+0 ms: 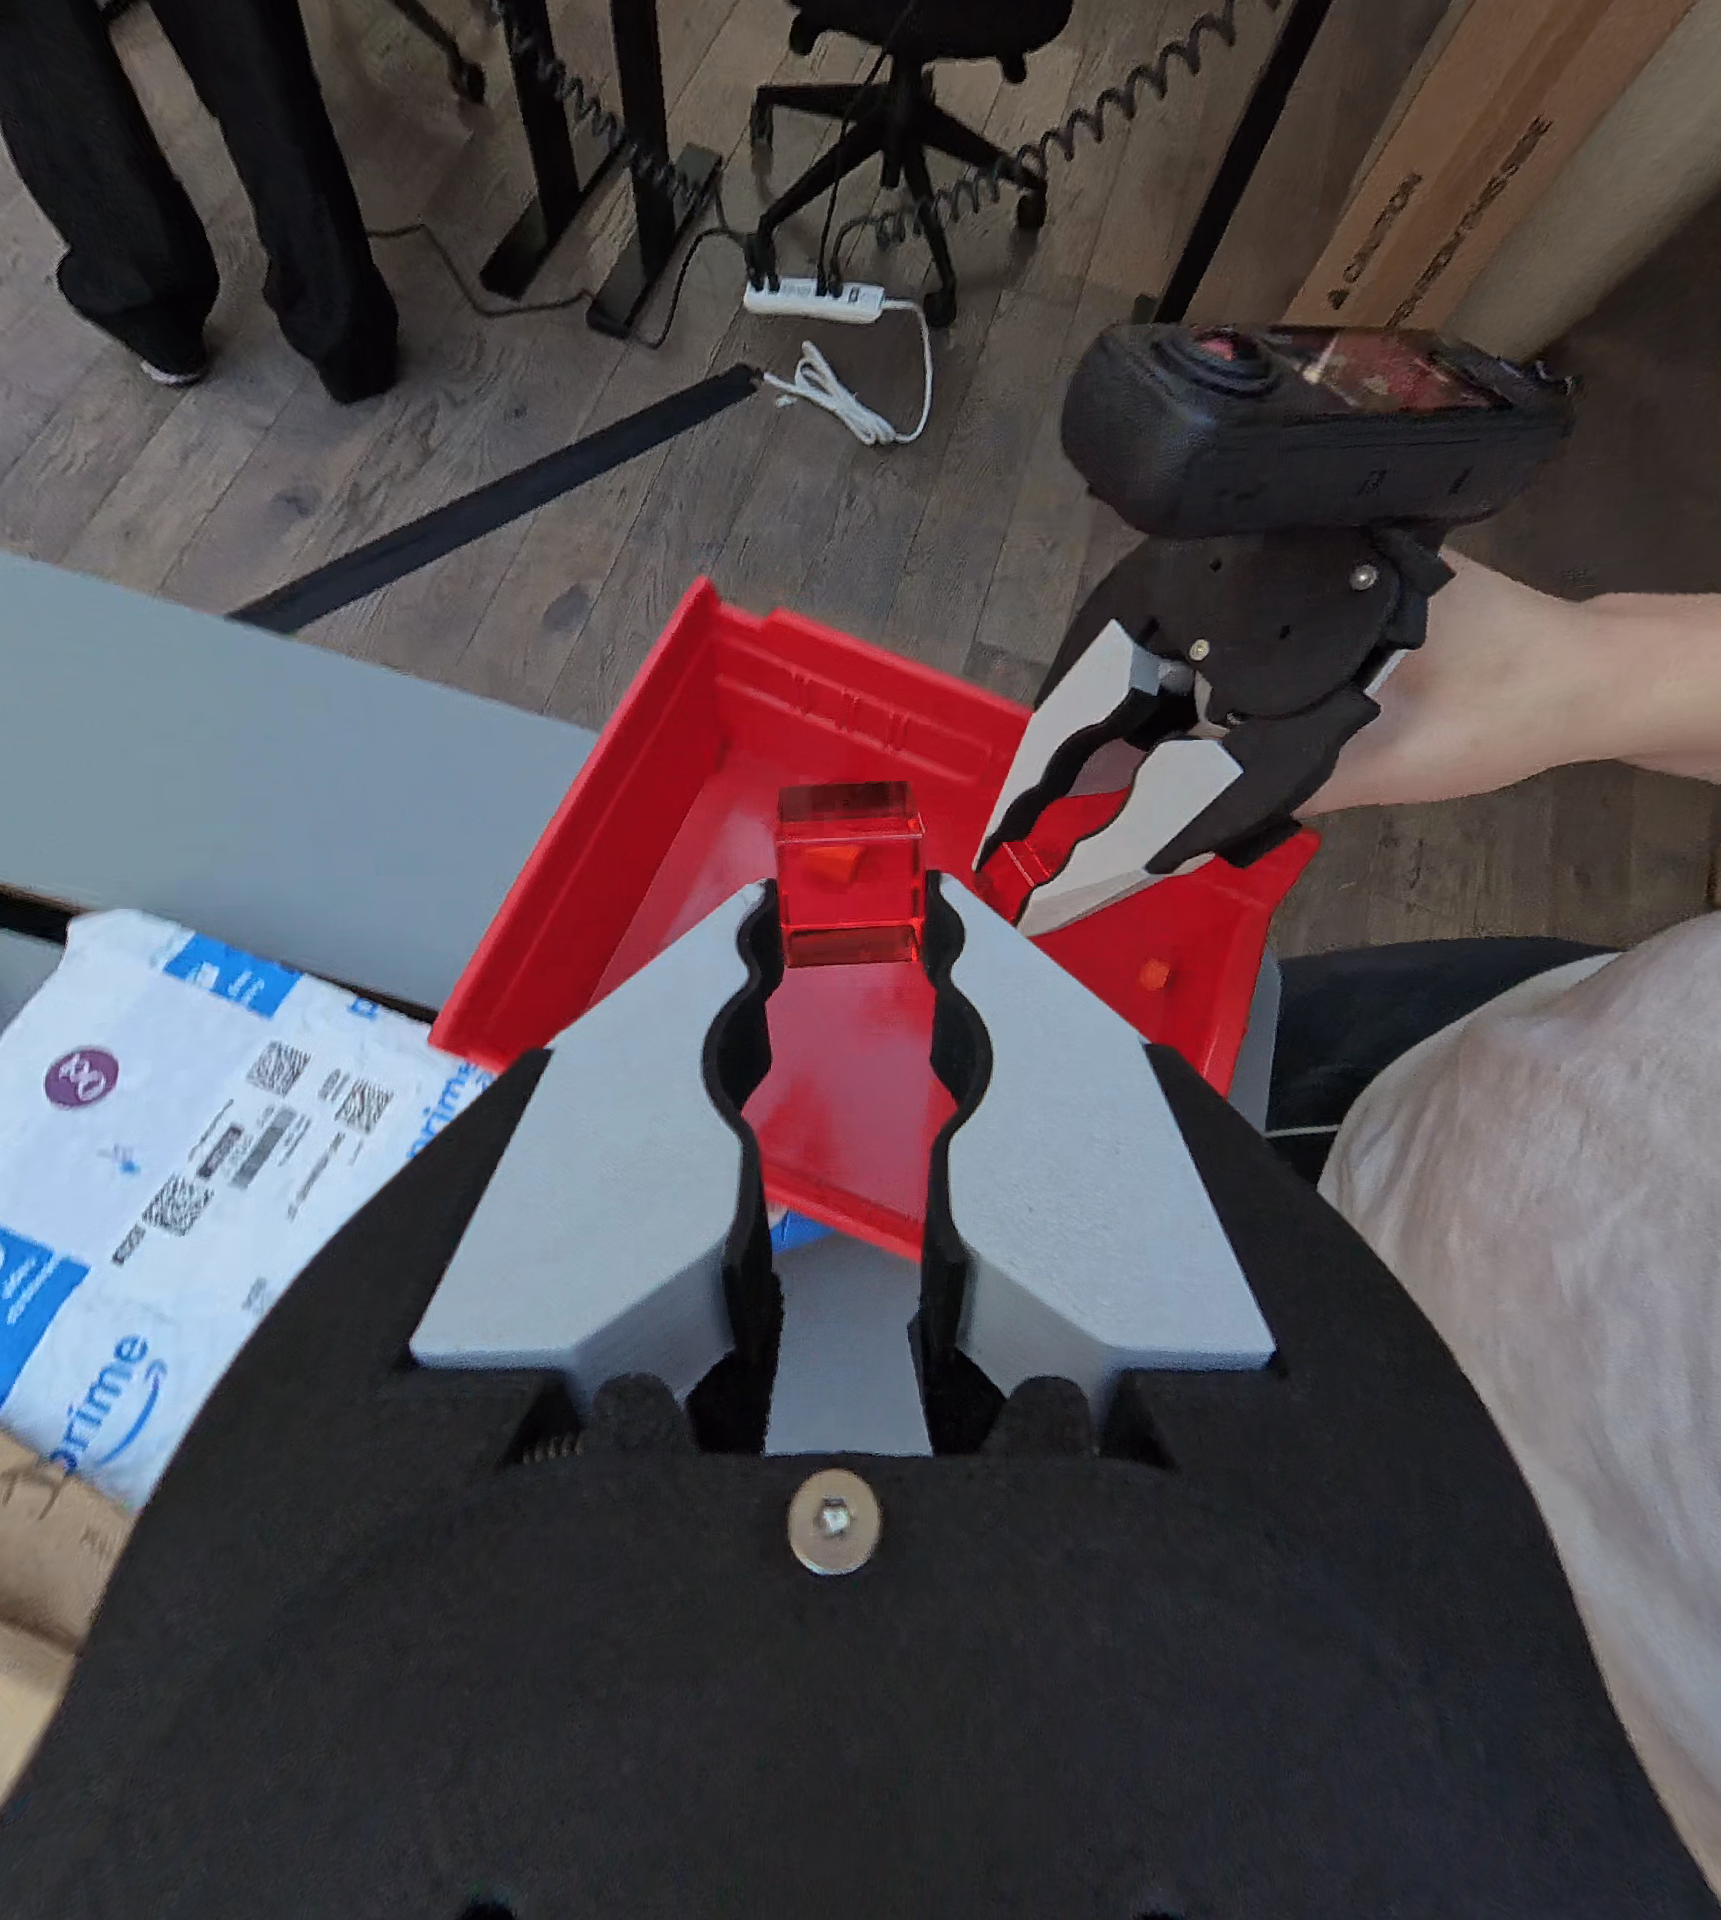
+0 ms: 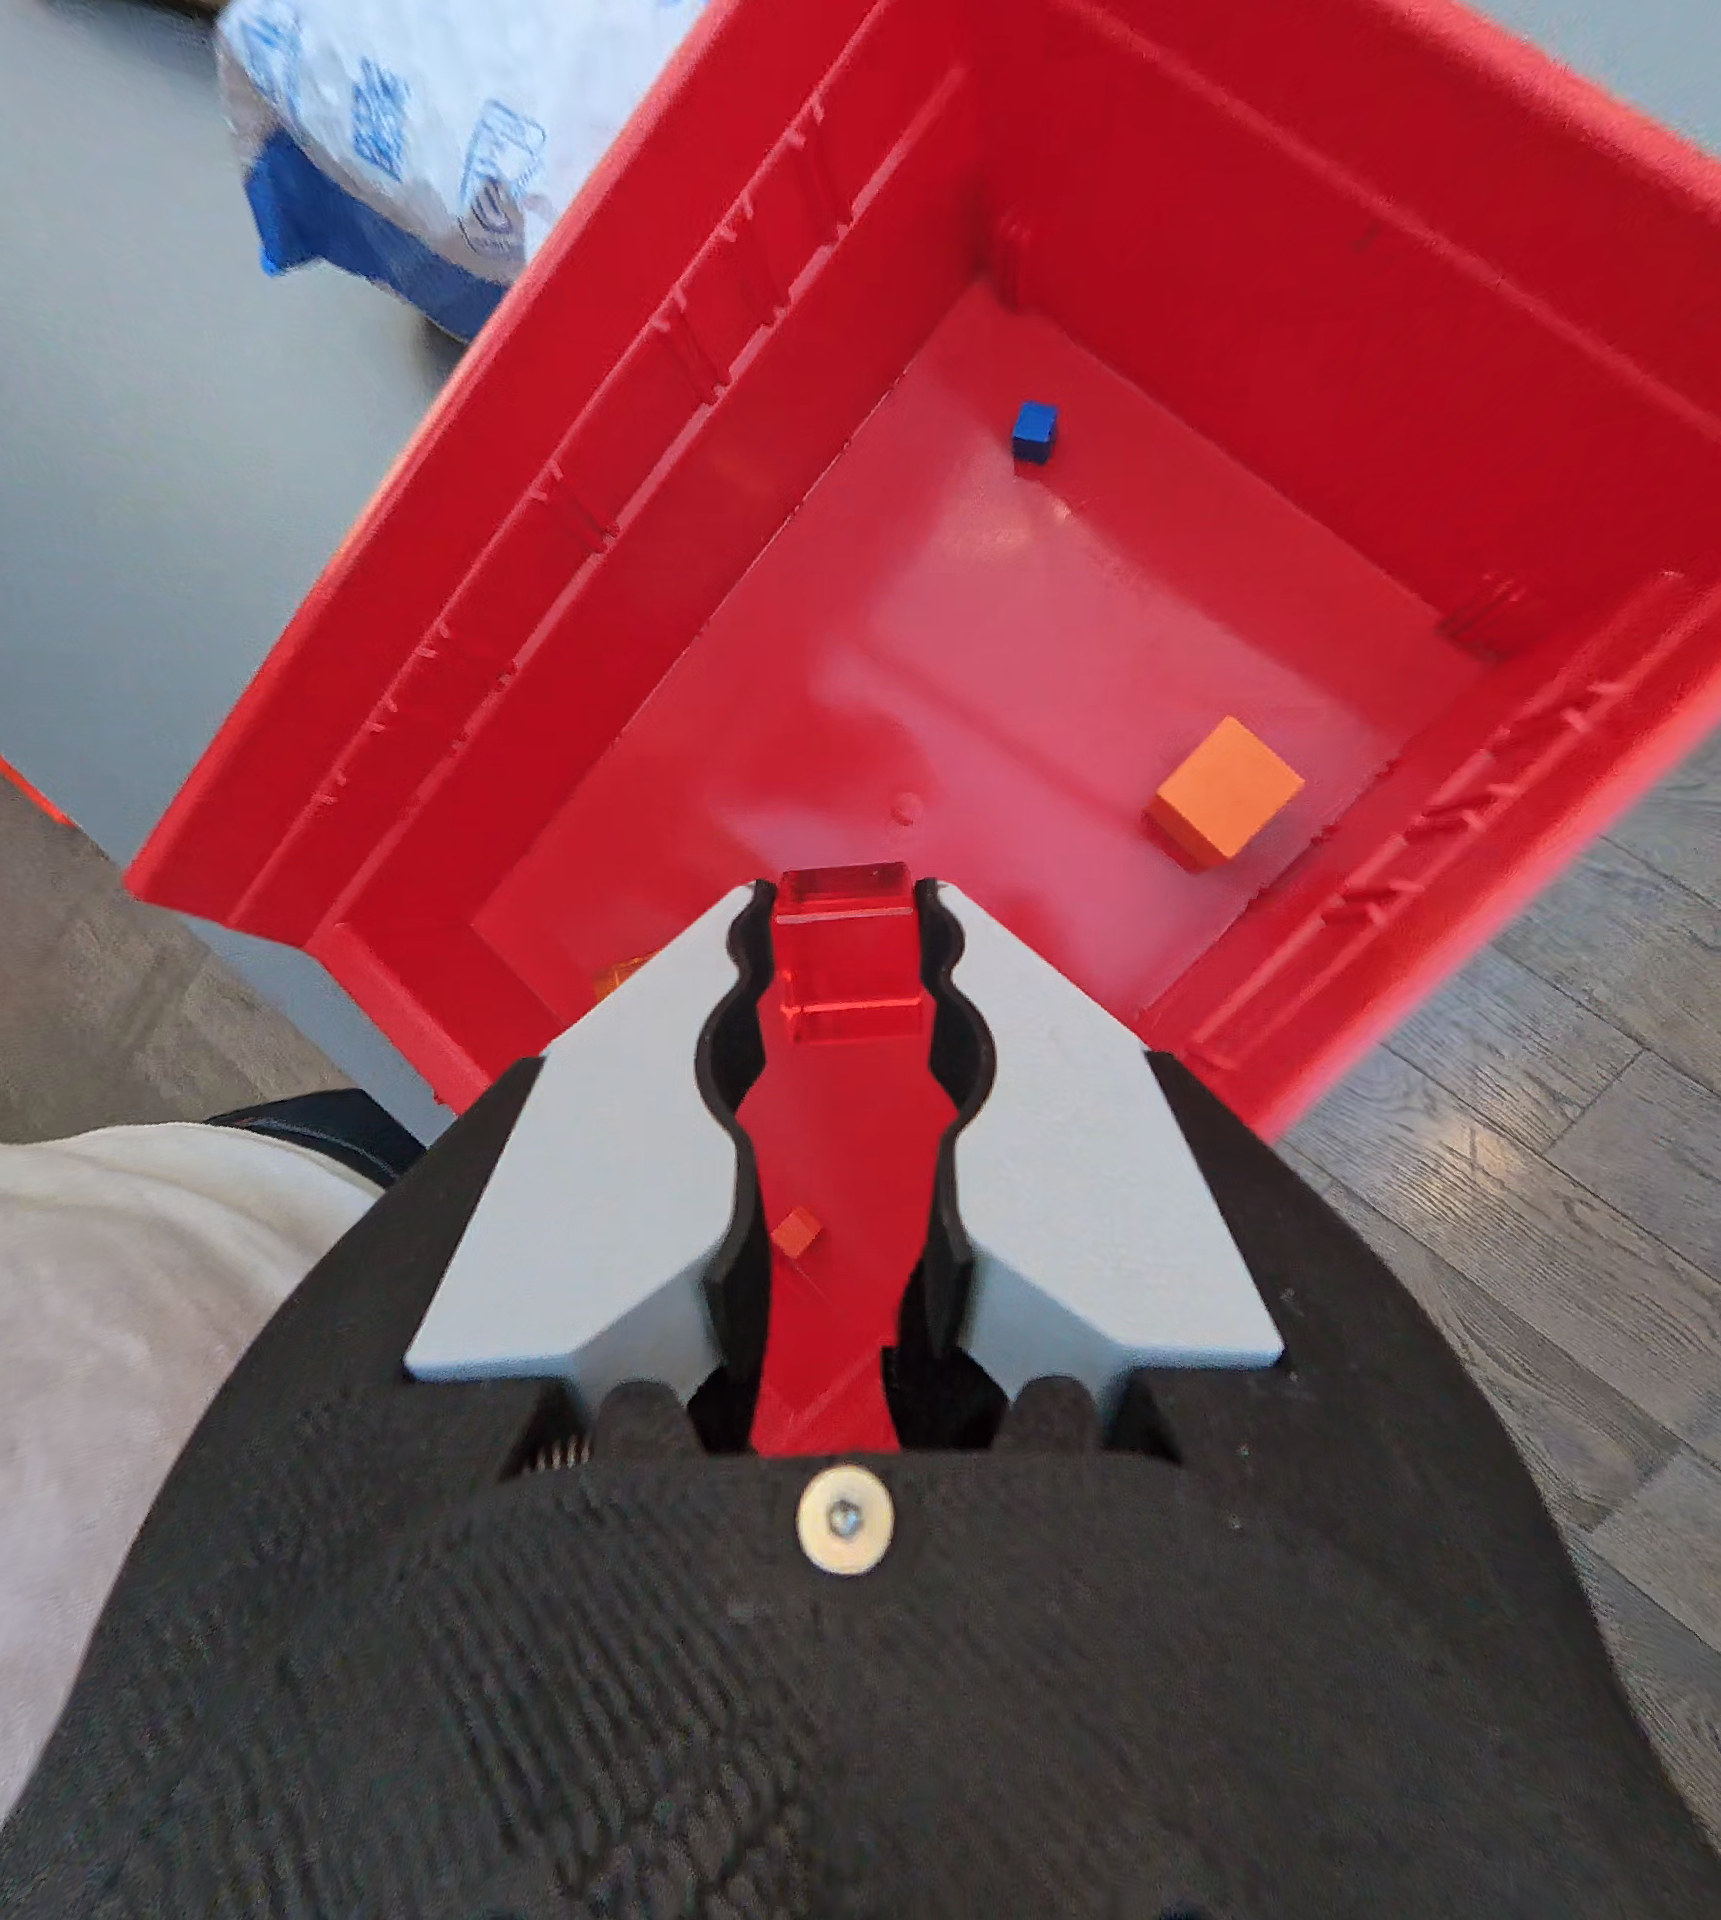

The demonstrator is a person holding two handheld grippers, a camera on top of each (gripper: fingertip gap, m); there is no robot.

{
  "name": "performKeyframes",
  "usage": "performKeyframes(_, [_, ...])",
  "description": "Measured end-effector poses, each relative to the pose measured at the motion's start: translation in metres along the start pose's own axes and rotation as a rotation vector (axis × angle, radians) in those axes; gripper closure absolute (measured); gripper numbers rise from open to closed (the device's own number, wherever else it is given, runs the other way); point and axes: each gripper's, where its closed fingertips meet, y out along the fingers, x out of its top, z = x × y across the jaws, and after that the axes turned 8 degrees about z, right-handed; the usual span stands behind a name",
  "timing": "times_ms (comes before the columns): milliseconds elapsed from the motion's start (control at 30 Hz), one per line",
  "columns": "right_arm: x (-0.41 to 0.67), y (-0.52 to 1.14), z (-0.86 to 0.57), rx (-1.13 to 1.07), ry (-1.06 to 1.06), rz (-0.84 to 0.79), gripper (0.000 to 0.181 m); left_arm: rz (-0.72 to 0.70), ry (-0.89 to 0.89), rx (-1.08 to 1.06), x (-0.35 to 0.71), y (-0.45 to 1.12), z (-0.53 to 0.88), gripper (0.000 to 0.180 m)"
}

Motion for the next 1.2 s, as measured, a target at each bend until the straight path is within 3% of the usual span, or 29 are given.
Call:
performKeyframes(300, [-0.093, -0.161, -0.025, 0.032, 0.206, -0.482, 0.156, -0.21, 0.228, -0.213, 0.145, 0.021, -0.088, 0.155])
performKeyframes(500, [-0.21, -0.263, -0.073, -0.086, 0.351, -0.658, 0.156, -0.282, 0.351, -0.358, 0.236, 0.056, -0.191, 0.155])
performKeyframes(933, [-0.558, -0.47, -0.168, -0.568, 0.617, -0.492, 0.156, -0.424, 0.452, -0.704, 0.421, 0.189, -0.44, 0.155])
performKeyframes(1200, [-0.632, -0.534, -0.246, -0.68, 0.671, -0.542, 0.155, -0.416, 0.455, -0.728, 0.493, 0.262, -0.479, 0.155])
